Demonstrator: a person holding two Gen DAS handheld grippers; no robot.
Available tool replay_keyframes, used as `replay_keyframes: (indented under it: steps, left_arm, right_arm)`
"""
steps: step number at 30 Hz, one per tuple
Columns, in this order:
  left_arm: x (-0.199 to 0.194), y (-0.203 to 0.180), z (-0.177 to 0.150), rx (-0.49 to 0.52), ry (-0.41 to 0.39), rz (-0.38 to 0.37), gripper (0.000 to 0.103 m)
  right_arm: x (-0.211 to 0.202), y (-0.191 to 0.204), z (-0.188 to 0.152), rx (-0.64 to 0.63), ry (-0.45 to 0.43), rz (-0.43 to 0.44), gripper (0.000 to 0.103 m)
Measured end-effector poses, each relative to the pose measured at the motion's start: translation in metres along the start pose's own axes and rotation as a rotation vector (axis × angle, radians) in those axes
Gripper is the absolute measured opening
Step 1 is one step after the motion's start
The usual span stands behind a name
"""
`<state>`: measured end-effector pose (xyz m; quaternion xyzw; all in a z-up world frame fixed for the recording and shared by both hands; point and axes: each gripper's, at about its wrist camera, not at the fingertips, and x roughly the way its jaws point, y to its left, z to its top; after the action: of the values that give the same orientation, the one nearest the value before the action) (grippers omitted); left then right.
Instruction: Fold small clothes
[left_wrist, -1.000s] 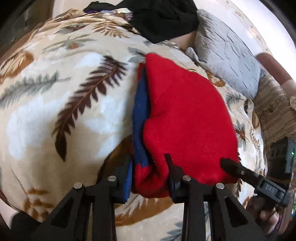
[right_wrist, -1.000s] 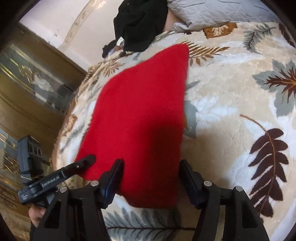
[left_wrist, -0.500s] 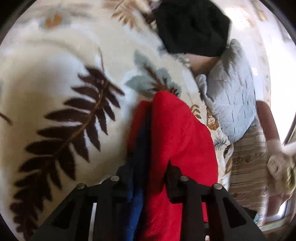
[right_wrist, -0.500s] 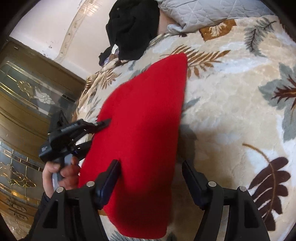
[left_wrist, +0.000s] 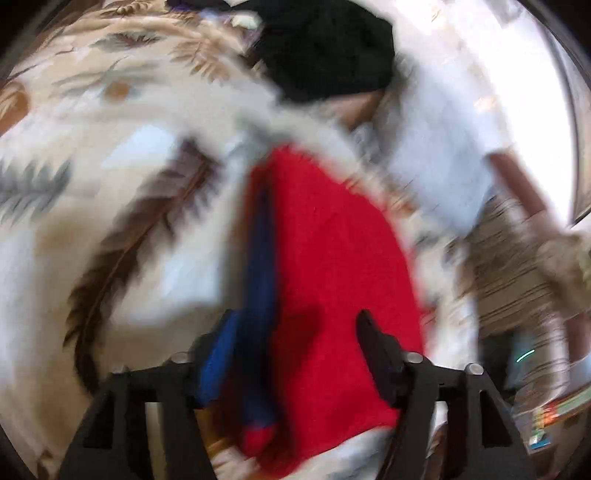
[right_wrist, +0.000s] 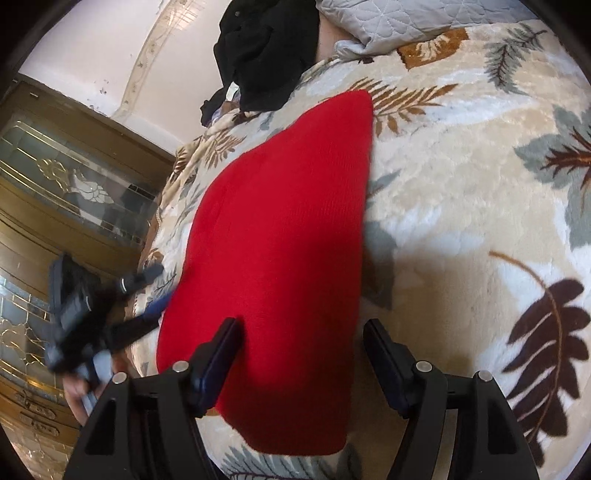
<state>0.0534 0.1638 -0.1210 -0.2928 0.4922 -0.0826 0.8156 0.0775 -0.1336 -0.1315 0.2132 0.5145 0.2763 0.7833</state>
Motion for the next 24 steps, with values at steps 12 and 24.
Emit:
replay_keyframes:
  steps: [12,24]
  left_arm:
    - [-0.024,-0.027,-0.021,0.071,-0.110,0.125,0.064]
    - [-0.015,-0.039,-0.033,0.195,-0.118,0.255,0.064]
  right_arm:
    - [-0.021,0.004,-0.015,-0.012,-0.026,-0.014,0.076]
    - [-0.004,0.014,-0.018,-0.096,0.014,-0.116,0.034]
